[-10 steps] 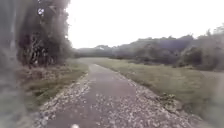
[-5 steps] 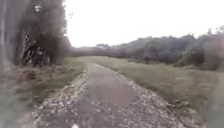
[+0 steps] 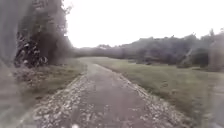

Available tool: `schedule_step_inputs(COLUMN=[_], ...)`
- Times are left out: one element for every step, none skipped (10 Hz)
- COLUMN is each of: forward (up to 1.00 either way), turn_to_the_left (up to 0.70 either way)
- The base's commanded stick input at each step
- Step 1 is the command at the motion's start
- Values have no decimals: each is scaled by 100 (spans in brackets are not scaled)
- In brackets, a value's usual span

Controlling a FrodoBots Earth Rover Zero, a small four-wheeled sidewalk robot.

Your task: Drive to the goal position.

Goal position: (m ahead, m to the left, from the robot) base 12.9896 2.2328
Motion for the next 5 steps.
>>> schedule_step_inputs(forward=[85,85,85,85,85], turn_to_the_left=[1,1,7,13,15])
